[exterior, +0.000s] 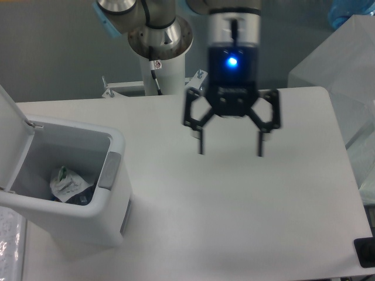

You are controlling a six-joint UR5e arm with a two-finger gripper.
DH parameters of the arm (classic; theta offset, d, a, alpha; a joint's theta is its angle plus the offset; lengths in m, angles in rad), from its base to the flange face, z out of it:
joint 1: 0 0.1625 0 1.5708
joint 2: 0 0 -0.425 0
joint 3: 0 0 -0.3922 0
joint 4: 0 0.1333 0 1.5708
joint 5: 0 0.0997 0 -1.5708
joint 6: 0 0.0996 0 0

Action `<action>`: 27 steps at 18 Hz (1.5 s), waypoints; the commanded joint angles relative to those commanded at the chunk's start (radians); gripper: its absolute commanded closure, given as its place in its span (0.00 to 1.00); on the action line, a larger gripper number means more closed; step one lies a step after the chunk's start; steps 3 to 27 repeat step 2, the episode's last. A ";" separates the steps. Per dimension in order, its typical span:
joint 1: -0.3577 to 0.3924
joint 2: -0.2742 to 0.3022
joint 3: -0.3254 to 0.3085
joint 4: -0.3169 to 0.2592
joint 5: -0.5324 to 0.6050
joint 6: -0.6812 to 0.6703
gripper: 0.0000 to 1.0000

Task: Place the trash in the trash can

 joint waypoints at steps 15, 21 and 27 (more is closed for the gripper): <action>0.003 -0.015 0.018 -0.002 0.002 0.003 0.00; 0.003 -0.015 0.018 -0.002 0.002 0.003 0.00; 0.003 -0.015 0.018 -0.002 0.002 0.003 0.00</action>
